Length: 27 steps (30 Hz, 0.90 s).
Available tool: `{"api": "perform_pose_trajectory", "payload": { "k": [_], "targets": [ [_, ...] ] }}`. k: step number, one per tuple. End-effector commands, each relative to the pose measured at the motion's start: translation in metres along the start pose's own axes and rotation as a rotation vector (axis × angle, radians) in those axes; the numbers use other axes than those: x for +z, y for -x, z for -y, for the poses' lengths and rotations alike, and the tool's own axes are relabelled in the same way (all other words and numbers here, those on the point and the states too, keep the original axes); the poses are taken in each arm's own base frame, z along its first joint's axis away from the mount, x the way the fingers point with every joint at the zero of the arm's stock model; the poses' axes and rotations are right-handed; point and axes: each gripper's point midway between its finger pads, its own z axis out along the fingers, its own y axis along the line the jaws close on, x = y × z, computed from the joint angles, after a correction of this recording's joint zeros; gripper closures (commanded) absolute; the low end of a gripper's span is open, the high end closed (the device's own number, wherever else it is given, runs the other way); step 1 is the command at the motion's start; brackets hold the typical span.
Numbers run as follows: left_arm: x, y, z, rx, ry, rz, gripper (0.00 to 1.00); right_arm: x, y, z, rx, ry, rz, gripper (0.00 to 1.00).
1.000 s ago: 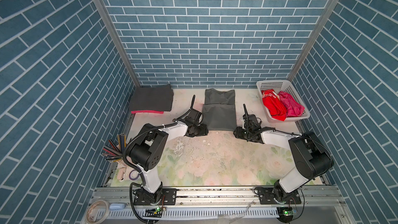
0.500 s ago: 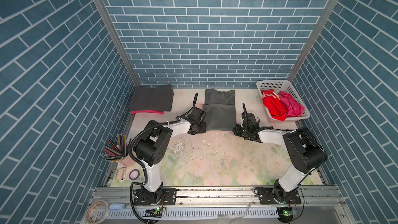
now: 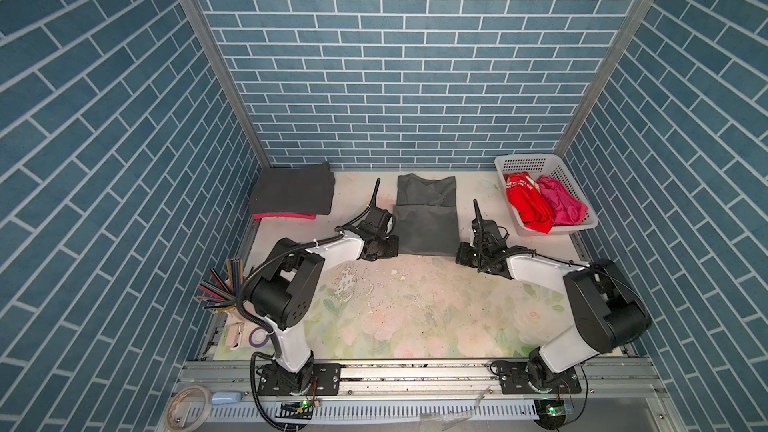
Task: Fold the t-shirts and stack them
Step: 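Grasp the near corners of the folded grey shirt with both grippers, then lift the near edge and fold it over toward the far edge with both grippers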
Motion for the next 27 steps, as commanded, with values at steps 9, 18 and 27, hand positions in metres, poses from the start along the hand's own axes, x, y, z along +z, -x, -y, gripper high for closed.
{"api": "perform_pose_trajectory", "payload": {
  "k": [9, 18, 27],
  "targets": [
    [-0.079, -0.046, 0.018, -0.078, -0.125, 0.010, 1.00, -0.080, -0.044, -0.006, -0.097, 0.013, 0.007, 1.00],
    [-0.132, 0.009, 0.044, -0.058, -0.168, 0.148, 1.00, -0.128, -0.007, -0.034, -0.105, 0.075, 0.134, 1.00],
    [-0.093, 0.067, 0.026, -0.039, -0.097, 0.148, 1.00, -0.105, 0.057, -0.046, -0.109, 0.092, 0.170, 1.00]
  ]
}}
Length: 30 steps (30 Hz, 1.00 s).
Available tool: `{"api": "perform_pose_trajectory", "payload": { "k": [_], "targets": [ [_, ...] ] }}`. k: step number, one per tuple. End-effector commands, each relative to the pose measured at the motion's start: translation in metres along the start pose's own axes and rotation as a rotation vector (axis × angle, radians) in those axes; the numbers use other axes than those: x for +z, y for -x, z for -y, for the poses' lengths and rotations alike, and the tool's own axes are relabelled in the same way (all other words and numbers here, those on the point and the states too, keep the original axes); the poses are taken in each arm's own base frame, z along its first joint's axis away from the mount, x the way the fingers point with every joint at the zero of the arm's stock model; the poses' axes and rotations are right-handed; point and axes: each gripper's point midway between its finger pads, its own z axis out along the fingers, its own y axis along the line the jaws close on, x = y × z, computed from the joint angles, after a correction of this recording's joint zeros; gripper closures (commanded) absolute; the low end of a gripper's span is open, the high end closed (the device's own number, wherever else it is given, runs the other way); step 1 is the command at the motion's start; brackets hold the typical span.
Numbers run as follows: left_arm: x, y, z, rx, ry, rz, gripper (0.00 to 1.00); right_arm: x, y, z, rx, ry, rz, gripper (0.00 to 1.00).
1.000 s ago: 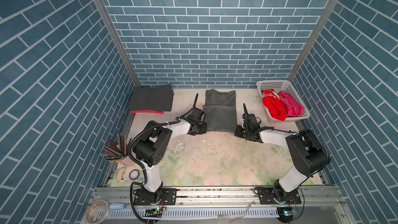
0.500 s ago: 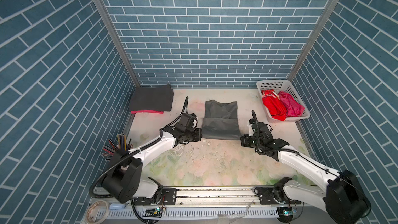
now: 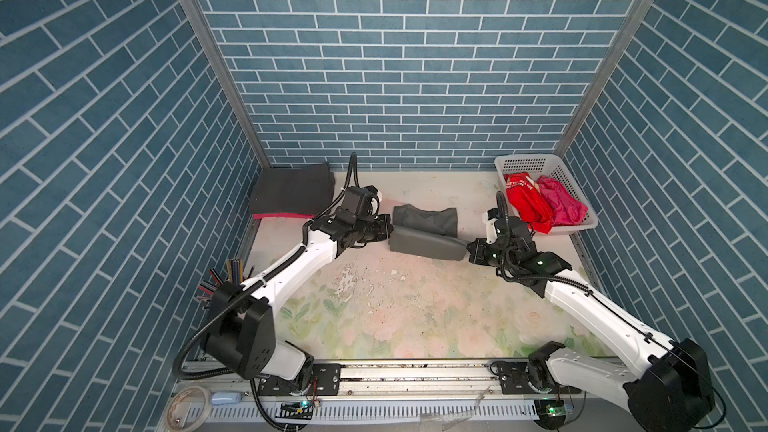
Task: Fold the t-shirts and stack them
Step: 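Lift the near edge and fold it over toward the far edge with both grippers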
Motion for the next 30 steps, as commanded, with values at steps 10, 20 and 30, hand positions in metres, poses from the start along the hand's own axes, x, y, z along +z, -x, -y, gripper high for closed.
{"api": "perform_pose_trajectory", "payload": {
  "k": [10, 20, 30],
  "targets": [
    [0.056, 0.053, -0.044, -0.044, 0.072, 0.018, 1.00, 0.056, 0.083, 0.015, -0.020, 0.029, 0.012, 1.00],
    [0.091, 0.094, -0.055, -0.091, 0.062, 0.053, 1.00, 0.099, 0.121, 0.024, 0.003, 0.132, -0.032, 1.00],
    [0.136, 0.111, -0.079, -0.115, 0.090, 0.041, 1.00, 0.150, 0.135, 0.041, 0.033, 0.178, -0.063, 1.00]
  ]
}}
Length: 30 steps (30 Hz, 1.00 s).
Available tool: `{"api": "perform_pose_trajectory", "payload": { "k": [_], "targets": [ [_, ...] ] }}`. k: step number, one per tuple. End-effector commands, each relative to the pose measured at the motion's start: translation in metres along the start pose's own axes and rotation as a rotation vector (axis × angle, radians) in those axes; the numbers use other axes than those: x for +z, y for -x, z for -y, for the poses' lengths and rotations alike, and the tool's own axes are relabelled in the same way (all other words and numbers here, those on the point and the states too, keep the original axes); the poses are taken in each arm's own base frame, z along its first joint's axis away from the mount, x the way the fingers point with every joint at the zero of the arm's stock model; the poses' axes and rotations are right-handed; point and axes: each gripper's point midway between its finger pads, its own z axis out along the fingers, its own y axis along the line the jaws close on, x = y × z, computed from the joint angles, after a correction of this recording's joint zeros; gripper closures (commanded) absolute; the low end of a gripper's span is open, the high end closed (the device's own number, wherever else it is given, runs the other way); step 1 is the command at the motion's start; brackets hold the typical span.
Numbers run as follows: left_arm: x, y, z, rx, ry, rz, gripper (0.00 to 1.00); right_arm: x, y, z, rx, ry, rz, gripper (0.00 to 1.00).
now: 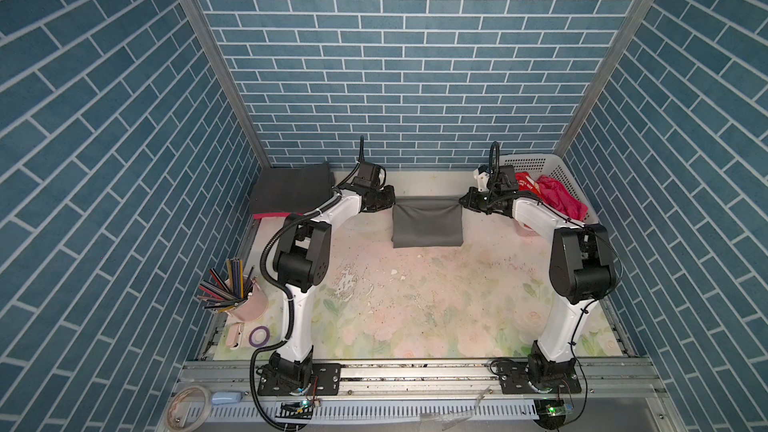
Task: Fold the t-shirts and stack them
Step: 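Lift the near edge and fold it over toward the far edge with both grippers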
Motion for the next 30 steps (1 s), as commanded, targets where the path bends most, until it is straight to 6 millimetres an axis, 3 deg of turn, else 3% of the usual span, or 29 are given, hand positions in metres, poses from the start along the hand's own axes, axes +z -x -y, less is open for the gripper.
{"api": "perform_pose_trajectory", "payload": {
  "k": [1, 17, 24, 28, 30],
  "targets": [
    [0.003, 0.017, -0.009, -0.013, 0.027, 0.031, 1.00, 0.006, 0.016, -0.001, -0.031, 0.050, 0.022, 1.00],
    [0.049, 0.033, -0.031, -0.048, 0.031, 0.013, 1.00, 0.047, 0.034, 0.028, -0.004, 0.096, 0.009, 1.00],
    [0.055, 0.045, -0.026, -0.055, 0.007, 0.031, 1.00, 0.058, 0.044, 0.031, 0.005, 0.118, 0.018, 1.00],
    [0.054, 0.058, -0.017, -0.060, -0.027, 0.031, 1.00, 0.056, 0.060, 0.028, 0.010, 0.121, 0.032, 0.87],
    [0.047, 0.068, -0.005, -0.062, -0.061, 0.033, 0.76, 0.049, 0.071, 0.023, 0.010, 0.129, 0.045, 0.81]
  ]
}}
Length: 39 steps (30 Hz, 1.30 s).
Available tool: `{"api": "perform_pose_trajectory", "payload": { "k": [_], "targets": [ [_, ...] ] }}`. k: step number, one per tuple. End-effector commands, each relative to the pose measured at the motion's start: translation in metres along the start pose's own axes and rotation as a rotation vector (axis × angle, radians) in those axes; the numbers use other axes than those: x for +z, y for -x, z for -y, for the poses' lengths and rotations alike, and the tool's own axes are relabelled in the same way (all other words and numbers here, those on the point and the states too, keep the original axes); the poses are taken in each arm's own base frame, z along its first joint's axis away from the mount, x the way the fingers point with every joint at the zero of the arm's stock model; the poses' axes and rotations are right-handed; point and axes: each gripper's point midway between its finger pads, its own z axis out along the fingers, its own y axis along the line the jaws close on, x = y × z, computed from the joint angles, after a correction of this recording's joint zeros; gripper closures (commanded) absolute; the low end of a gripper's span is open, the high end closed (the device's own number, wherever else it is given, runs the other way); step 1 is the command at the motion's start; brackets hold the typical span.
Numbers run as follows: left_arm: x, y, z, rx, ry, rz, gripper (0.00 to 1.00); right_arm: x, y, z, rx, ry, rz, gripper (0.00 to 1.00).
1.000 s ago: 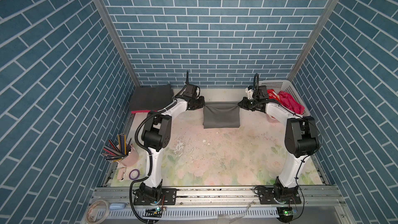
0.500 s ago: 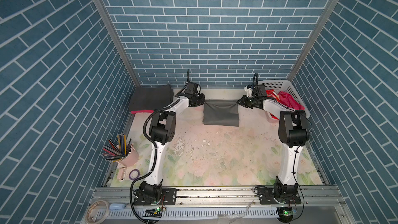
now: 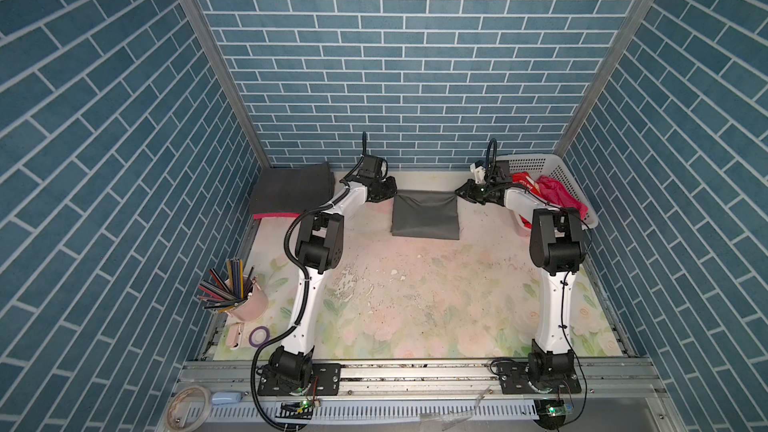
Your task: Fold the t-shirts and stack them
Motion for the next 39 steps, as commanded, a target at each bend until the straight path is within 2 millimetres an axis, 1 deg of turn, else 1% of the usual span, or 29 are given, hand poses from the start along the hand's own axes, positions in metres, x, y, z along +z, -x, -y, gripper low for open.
{"api": "perform_pose_trajectory", "payload": {
  "k": [1, 2, 3, 4, 5, 6, 7, 9, 10, 11, 12, 13, 15, 17, 19, 21, 22, 25, 28, 30, 32, 36, 39],
  "targets": [
    [-0.013, 0.016, 0.011, -0.018, -0.039, -0.005, 0.71, -0.012, 0.022, -0.011, -0.010, 0.021, 0.029, 0.77],
    [-0.020, 0.020, 0.020, -0.012, -0.053, -0.001, 0.61, -0.019, 0.028, -0.016, -0.015, 0.023, 0.039, 0.70],
    [-0.028, 0.023, 0.027, -0.007, -0.058, 0.002, 0.45, -0.025, 0.032, -0.022, -0.023, 0.029, 0.047, 0.63],
    [-0.036, 0.025, 0.033, -0.001, -0.063, 0.005, 0.34, -0.033, 0.036, -0.030, -0.033, 0.032, 0.060, 0.57],
    [-0.045, 0.026, 0.041, 0.007, -0.070, 0.008, 0.15, -0.041, 0.036, -0.036, -0.037, 0.034, 0.066, 0.51],
    [-0.055, 0.025, 0.048, 0.016, -0.077, 0.010, 0.12, -0.050, 0.037, -0.044, -0.039, 0.041, 0.074, 0.46],
    [-0.063, 0.024, 0.054, 0.017, -0.084, 0.010, 0.12, -0.058, 0.033, -0.051, -0.032, 0.050, 0.080, 0.44],
    [-0.080, 0.015, 0.070, 0.008, -0.147, 0.000, 0.12, -0.073, 0.016, -0.063, -0.002, 0.079, 0.099, 0.34],
    [-0.087, 0.009, 0.082, -0.005, -0.208, 0.004, 0.12, -0.078, 0.004, -0.066, 0.017, 0.089, 0.106, 0.28],
    [-0.099, 0.004, 0.098, -0.012, -0.299, 0.023, 0.13, -0.083, -0.007, -0.070, 0.034, 0.103, 0.114, 0.24],
    [-0.103, -0.011, 0.104, -0.050, -0.373, 0.014, 0.12, -0.086, -0.019, -0.073, 0.049, 0.119, 0.116, 0.22],
    [-0.109, -0.019, 0.112, -0.064, -0.435, 0.014, 0.12, -0.087, -0.031, -0.074, 0.066, 0.129, 0.107, 0.16],
    [-0.113, -0.041, 0.116, -0.109, -0.525, -0.012, 0.12, -0.089, -0.052, -0.082, 0.083, 0.163, 0.092, 0.15],
    [-0.110, -0.058, 0.115, -0.129, -0.569, -0.030, 0.12, -0.087, -0.071, -0.087, 0.106, 0.193, 0.078, 0.13],
    [-0.100, -0.076, 0.109, -0.149, -0.572, -0.058, 0.12, -0.079, -0.090, -0.097, 0.118, 0.232, 0.047, 0.13],
    [-0.092, -0.089, 0.099, -0.173, -0.573, -0.062, 0.12, -0.068, -0.107, -0.104, 0.133, 0.268, 0.025, 0.11],
    [-0.090, -0.093, 0.095, -0.186, -0.576, -0.060, 0.12, -0.063, -0.113, -0.104, 0.148, 0.279, 0.015, 0.11],
    [-0.073, -0.109, 0.072, -0.223, -0.547, -0.081, 0.12, -0.051, -0.124, -0.102, 0.172, 0.317, -0.001, 0.11],
    [-0.059, -0.119, 0.054, -0.237, -0.509, -0.093, 0.12, -0.036, -0.134, -0.088, 0.193, 0.300, -0.030, 0.11],
    [-0.050, -0.129, 0.034, -0.250, -0.457, -0.101, 0.12, -0.027, -0.144, -0.073, 0.215, 0.287, -0.051, 0.11],
    [-0.047, -0.139, 0.013, -0.281, -0.422, -0.106, 0.12, -0.022, -0.153, -0.056, 0.240, 0.266, -0.068, 0.10],
    [-0.047, -0.158, -0.016, -0.329, -0.382, -0.120, 0.12, -0.023, -0.169, -0.022, 0.288, 0.219, -0.081, 0.10],
    [-0.048, -0.164, -0.024, -0.325, -0.362, -0.125, 0.12, -0.026, -0.178, -0.007, 0.303, 0.193, -0.092, 0.09]
  ]
}}
